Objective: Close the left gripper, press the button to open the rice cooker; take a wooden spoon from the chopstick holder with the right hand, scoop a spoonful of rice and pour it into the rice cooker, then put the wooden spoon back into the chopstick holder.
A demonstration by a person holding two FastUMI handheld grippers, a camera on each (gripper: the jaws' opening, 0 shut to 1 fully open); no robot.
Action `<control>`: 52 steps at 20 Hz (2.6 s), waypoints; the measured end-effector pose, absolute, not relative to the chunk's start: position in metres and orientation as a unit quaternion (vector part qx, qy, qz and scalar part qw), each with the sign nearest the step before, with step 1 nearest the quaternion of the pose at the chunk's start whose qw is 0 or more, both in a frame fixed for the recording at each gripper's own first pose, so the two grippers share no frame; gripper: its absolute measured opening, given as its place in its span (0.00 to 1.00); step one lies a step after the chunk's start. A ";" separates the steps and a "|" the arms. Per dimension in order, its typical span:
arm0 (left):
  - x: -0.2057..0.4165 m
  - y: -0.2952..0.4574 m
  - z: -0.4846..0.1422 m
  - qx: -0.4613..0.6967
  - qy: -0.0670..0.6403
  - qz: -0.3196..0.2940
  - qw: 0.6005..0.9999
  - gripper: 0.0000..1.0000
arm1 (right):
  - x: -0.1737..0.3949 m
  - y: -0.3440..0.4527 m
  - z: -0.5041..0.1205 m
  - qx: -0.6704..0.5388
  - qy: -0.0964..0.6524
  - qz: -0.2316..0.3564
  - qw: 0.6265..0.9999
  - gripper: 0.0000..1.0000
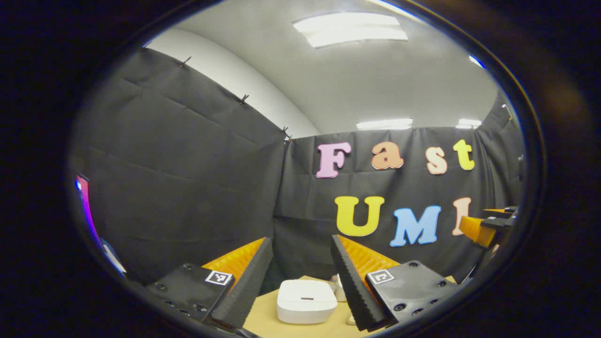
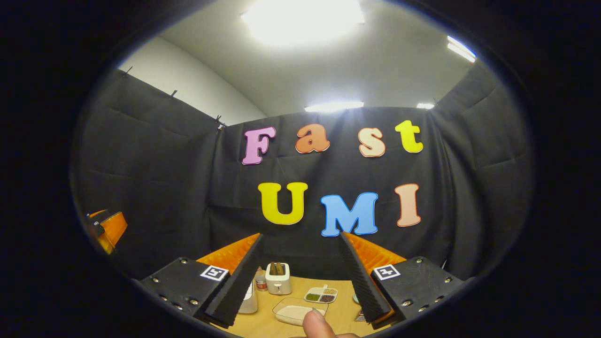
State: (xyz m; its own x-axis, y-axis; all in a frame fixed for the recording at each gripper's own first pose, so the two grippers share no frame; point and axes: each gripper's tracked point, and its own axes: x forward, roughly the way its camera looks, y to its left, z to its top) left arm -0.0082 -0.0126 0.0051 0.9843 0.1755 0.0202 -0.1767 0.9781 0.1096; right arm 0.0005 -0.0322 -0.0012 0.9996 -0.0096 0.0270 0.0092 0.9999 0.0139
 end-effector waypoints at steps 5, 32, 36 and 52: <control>-0.006 -0.016 -0.012 0.040 0.012 0.096 0.995 0.88 | -0.007 -0.048 0.021 0.006 -0.076 -0.004 0.997 0.96; 0.233 0.035 -0.338 0.109 0.322 0.036 0.940 0.08 | 0.013 -0.030 -0.047 -0.067 0.040 -0.132 0.988 0.96; 0.258 0.048 -0.414 0.101 0.388 0.045 0.915 0.09 | 0.019 -0.025 -0.061 -0.093 0.079 -0.148 0.981 0.96; 0.291 0.054 -0.452 0.116 0.358 0.045 0.925 0.08 | 0.018 -0.022 -0.075 -0.113 0.119 -0.148 0.975 0.96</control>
State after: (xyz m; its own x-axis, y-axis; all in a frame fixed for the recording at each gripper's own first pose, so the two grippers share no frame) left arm 0.2914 0.0538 -0.4523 0.7396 0.1667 -0.6520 -0.0003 0.9689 0.2473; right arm 0.0183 -0.0222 -0.0748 0.9278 -0.3156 -0.1989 0.2615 0.9305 -0.2563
